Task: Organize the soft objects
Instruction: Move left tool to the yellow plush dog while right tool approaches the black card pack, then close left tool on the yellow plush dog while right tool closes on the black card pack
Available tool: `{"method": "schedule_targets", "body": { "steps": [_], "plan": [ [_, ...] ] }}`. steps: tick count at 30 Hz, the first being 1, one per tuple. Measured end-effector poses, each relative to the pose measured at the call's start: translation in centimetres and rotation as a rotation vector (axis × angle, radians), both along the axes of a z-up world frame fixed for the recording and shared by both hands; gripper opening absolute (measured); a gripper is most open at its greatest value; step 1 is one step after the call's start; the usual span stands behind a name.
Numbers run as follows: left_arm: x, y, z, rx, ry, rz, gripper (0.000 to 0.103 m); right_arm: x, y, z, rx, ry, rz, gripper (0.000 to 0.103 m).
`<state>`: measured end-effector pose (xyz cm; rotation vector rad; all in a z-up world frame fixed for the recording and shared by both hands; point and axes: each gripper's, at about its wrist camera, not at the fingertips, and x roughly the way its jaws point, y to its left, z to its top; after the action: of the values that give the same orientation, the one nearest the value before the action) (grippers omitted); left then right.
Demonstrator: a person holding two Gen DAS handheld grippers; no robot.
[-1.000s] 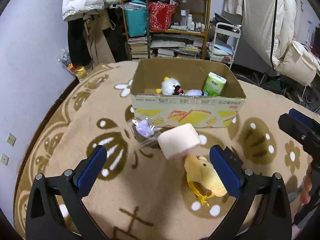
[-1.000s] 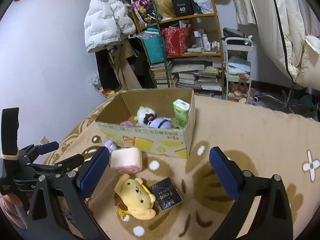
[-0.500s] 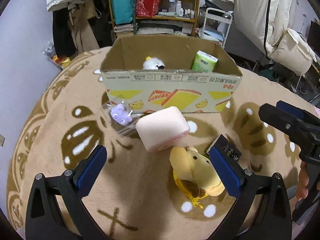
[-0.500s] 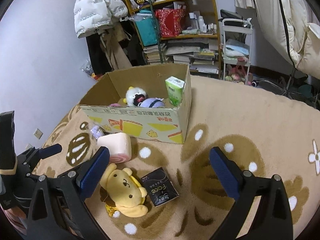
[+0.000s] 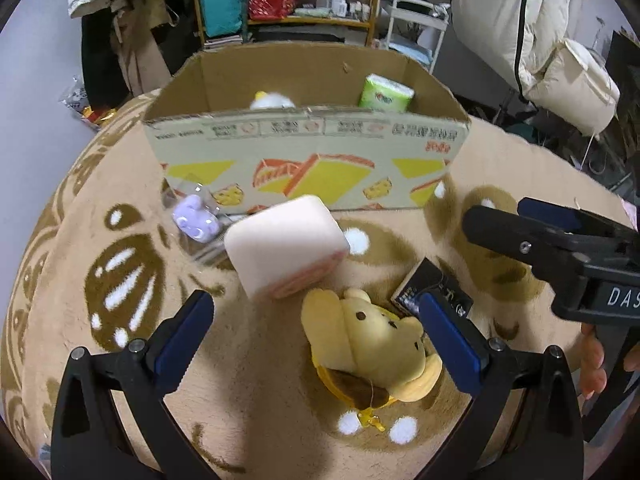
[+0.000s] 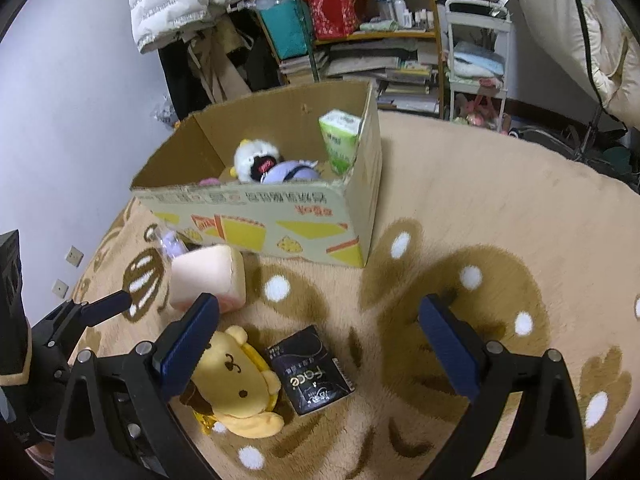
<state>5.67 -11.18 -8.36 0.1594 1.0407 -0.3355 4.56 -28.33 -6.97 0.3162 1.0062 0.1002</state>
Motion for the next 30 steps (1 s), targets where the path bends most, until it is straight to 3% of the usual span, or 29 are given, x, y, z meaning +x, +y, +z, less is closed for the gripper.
{"method": "schedule_targets", "body": {
  "steps": [19,22,27,30],
  "plan": [
    [0.5,-2.6,-5.5,0.048,0.219,-0.089,0.102,1.8,0.0,-5.2,0.048,0.169,0.004,0.103],
    [0.5,-2.7,-6.4,0.050,0.267,-0.091,0.094,1.8,0.2,-5.7,0.044,0.190,0.019,0.103],
    [0.5,-2.6,-7.0,-0.014,0.322,-0.083,0.081,1.7,1.2,-6.0,0.014,0.215,0.070,0.102],
    [0.5,-2.7,-6.8,-0.028,0.318,-0.085,0.073,1.6,2.0,-6.3,-0.006,0.226,0.107,0.088]
  ]
}}
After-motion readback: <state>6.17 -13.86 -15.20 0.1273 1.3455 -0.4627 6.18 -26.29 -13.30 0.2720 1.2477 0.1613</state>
